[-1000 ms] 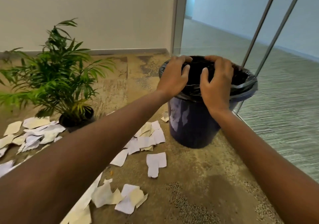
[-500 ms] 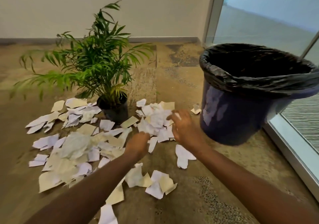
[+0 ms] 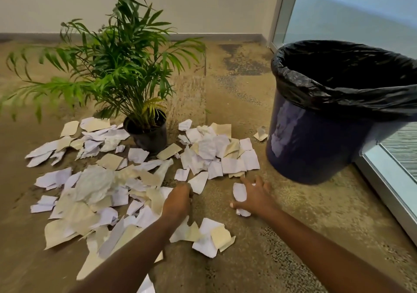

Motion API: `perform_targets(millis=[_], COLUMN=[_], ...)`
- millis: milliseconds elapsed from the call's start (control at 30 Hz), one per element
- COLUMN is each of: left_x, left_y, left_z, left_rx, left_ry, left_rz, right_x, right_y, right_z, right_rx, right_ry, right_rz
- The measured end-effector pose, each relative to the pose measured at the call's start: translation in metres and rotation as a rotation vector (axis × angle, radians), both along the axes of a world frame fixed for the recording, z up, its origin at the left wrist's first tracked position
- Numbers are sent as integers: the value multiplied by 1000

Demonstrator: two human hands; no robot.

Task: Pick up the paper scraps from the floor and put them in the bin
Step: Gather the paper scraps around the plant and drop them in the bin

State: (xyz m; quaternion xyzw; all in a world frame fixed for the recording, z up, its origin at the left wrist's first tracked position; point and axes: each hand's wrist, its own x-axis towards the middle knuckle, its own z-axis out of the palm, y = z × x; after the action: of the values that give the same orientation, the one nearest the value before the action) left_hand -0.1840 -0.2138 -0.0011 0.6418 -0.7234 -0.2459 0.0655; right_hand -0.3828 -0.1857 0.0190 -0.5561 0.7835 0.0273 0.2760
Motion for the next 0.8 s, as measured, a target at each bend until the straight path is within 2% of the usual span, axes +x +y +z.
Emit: perform_targets(millis=[133, 300, 433, 600, 800], left_x=[-4, -14, -38, -77, -121], left_y=[-1, 0, 0, 2, 4], left_z=[2, 10, 31, 69, 140], left_rx=[26, 82, 74, 30, -178], left_ry=[73, 150, 308, 523, 725], left_rz=[64, 72, 74, -24, -89], right_x=[5, 11, 12, 6, -13], right_y=[1, 7, 10, 1, -12], right_z=[8, 10, 21, 54, 127], right_rx=[-29, -50, -92, -183, -419], right_ry=[35, -214, -324, -665, -1021], right_rz=[20, -101, -164, -366, -558])
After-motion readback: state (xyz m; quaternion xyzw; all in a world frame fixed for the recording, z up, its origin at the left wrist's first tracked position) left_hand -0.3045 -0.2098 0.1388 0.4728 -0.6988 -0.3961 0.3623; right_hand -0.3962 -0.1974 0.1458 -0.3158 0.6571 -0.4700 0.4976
